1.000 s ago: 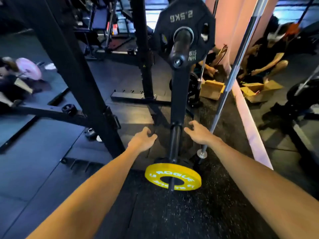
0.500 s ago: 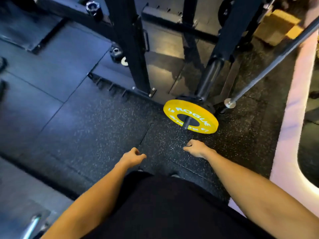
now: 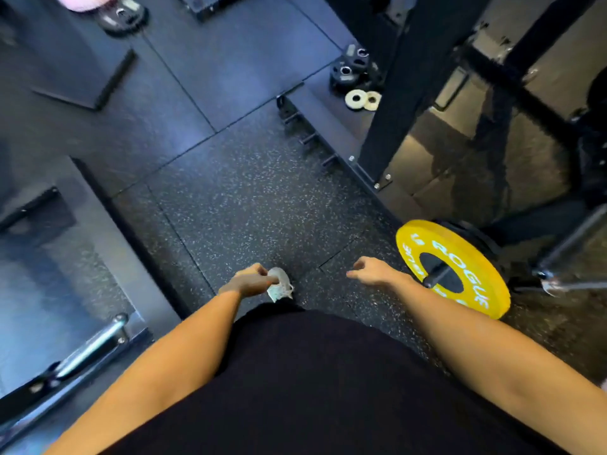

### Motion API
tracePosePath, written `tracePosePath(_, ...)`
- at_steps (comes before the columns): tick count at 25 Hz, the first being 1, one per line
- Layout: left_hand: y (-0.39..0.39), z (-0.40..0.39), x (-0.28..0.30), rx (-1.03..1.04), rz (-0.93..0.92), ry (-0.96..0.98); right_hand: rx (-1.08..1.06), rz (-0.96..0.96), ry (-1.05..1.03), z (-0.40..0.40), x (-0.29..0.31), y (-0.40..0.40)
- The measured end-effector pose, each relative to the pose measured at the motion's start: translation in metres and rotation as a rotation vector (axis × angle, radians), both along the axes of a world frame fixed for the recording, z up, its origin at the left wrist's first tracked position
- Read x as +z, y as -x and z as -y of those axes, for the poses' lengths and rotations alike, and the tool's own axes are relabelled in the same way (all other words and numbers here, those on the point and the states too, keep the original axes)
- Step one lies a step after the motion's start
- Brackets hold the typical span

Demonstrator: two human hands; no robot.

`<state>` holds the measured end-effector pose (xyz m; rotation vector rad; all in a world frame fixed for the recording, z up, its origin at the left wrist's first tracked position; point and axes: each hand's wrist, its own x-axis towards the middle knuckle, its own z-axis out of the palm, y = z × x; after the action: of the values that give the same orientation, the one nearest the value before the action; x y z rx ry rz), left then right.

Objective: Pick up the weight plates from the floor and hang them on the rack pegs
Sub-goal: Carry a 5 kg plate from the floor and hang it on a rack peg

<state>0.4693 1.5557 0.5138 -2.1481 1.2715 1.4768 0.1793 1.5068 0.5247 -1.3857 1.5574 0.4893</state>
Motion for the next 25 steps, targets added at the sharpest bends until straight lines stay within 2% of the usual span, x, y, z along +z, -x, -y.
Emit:
tracePosePath(3,-0.064,0.052,0.008,0.081,-0.018,0.03,0.043,0.017,-0.027,0.059,0.002,-0.071)
tracePosePath(7,-0.146,0.12,0.019,0.196,-0.057,0.053,0.082,0.052,0.042,0.139,0.015,-0.16)
tracePosePath(14,-0.241,0.22,0.015,0.294,-0.06,0.075,0.154,0.079,0.027,0.271,0.009,-0.264)
tracePosePath(19,-0.313,0.334,0.005,0.291,-0.039,0.068,0.181,0.054,-0.005,0.392,-0.015,-0.335)
tracePosePath(25,-0.404,0.473,0.024,0.364,-0.015,0.118,0.289,0.067,0.036,0.546,0.004,-0.427)
